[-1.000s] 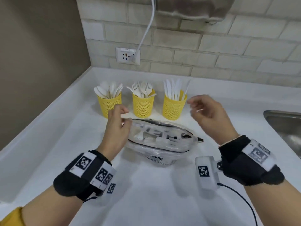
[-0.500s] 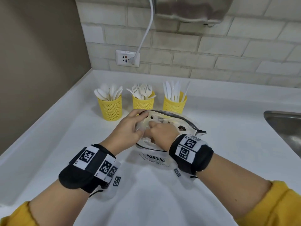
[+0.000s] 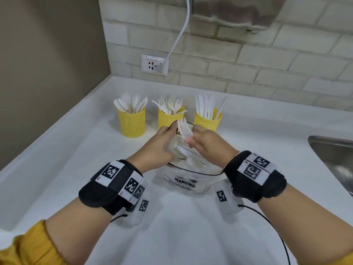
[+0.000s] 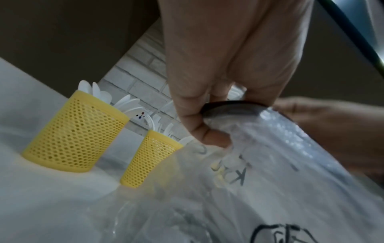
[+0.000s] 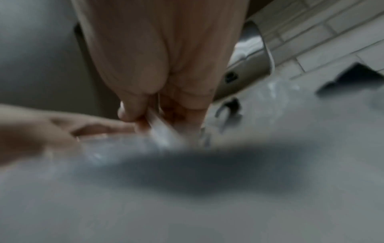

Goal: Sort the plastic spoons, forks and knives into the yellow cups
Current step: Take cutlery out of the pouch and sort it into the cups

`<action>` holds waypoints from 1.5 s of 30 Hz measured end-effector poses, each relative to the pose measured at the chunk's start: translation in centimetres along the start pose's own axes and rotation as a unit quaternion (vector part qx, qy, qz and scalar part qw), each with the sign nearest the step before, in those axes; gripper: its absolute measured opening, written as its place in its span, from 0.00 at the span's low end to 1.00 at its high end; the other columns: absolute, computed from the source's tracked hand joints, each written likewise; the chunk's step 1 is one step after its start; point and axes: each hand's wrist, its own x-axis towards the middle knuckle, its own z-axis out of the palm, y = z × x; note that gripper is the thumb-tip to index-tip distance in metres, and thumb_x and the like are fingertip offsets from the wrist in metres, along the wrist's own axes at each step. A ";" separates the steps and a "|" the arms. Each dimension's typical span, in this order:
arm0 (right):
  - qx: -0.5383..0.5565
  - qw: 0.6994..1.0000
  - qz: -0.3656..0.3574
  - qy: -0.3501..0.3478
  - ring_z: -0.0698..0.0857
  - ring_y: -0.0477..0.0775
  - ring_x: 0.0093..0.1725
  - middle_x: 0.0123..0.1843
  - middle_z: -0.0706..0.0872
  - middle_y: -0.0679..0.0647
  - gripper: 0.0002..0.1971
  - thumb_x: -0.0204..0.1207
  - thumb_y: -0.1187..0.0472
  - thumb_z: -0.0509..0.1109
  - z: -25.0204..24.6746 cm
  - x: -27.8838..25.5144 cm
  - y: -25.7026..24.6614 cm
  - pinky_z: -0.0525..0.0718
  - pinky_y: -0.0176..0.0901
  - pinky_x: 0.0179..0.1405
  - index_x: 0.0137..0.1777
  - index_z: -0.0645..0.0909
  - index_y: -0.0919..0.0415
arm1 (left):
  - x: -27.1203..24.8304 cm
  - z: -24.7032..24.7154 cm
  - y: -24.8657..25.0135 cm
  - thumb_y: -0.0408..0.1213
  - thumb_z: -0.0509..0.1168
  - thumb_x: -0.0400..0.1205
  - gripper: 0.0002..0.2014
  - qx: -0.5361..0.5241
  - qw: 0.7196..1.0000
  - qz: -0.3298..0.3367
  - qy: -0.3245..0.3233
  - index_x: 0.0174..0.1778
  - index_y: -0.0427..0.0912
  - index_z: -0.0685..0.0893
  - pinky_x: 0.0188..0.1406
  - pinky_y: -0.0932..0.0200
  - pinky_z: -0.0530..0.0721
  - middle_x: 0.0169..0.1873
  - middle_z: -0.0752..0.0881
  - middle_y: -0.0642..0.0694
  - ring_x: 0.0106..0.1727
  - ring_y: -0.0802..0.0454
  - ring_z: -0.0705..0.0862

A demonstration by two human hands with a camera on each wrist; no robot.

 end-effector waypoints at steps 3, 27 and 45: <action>-0.082 0.973 0.122 -0.177 0.74 0.61 0.65 0.67 0.72 0.64 0.24 0.79 0.58 0.65 1.9 -0.4 1.2 0.72 0.54 0.68 0.71 0.66 0.68 | -0.4 0.0 -0.2 0.21 0.63 0.73 0.44 -0.050 0.998 -0.029 -0.015 0.82 0.53 0.53 0.57 0.56 0.81 0.67 0.67 0.50 0.61 0.47 0.77; -0.024 0.971 0.149 -0.183 0.79 0.60 0.53 0.60 0.81 0.64 0.23 0.81 0.58 0.58 4.5 -0.8 1.1 0.63 0.41 0.41 0.74 0.60 0.64 | 0.7 -0.5 -3.4 0.20 0.54 0.76 0.25 -0.331 0.918 -0.217 0.005 0.62 0.48 0.83 0.34 0.60 0.78 0.44 0.84 0.40 0.36 0.48 0.81; 0.114 0.986 0.103 -0.064 0.80 0.57 0.61 0.64 0.84 0.58 0.22 0.76 0.60 0.57 5.4 -1.9 1.1 0.73 0.39 0.56 0.70 0.73 0.61 | 0.2 -2.7 -3.8 0.23 0.61 0.79 0.14 -0.322 0.917 -0.230 0.042 0.56 0.37 0.85 0.15 0.68 0.74 0.38 0.79 0.40 0.26 0.53 0.74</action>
